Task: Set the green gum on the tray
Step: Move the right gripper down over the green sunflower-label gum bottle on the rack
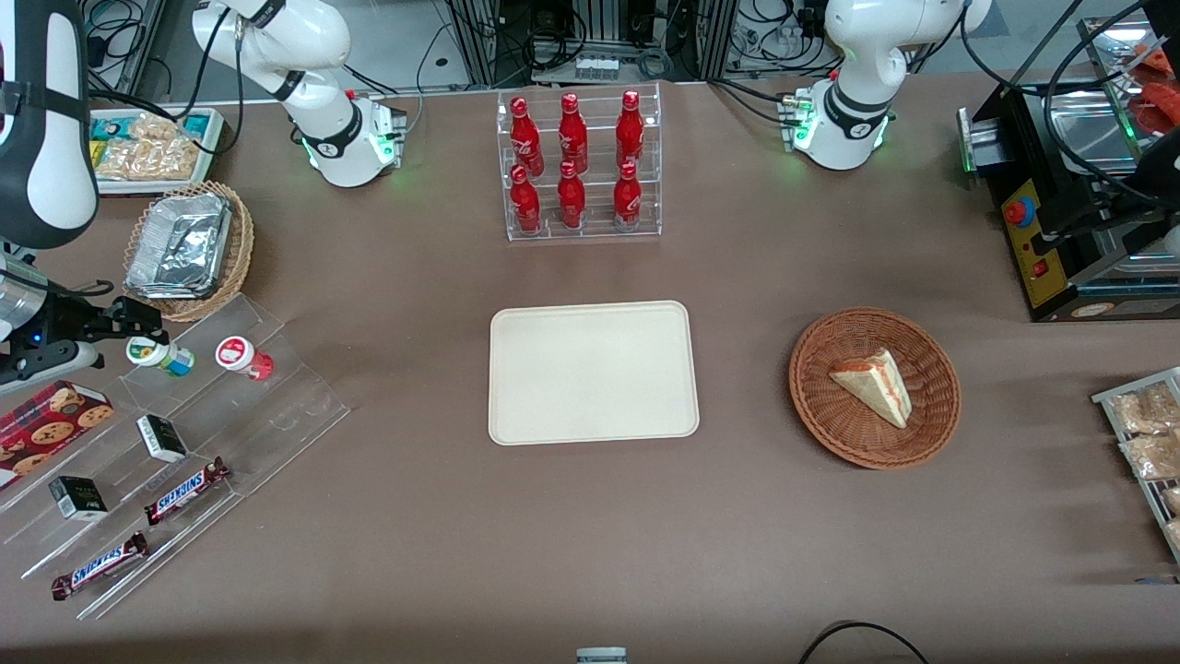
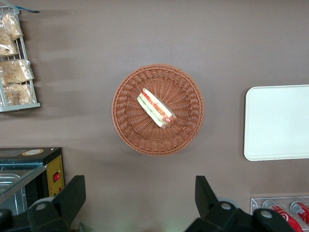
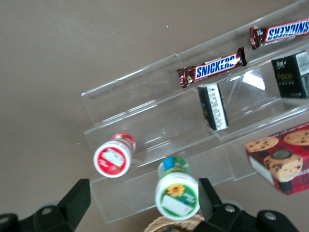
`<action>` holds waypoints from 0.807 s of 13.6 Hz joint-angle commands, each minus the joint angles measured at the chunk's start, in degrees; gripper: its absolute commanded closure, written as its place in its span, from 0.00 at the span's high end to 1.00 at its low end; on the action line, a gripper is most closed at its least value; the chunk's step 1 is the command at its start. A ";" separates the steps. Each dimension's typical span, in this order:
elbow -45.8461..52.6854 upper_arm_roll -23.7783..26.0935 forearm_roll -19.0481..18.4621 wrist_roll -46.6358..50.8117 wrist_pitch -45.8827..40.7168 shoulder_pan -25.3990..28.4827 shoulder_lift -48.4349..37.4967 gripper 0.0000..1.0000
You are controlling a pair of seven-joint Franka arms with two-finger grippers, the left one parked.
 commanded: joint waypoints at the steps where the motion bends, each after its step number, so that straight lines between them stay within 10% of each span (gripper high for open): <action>1: -5.09 0.17 0.25 -7.67 6.03 -2.24 -2.13 0.99; 11: -11.16 0.17 0.78 -20.26 11.50 -4.00 -2.49 0.99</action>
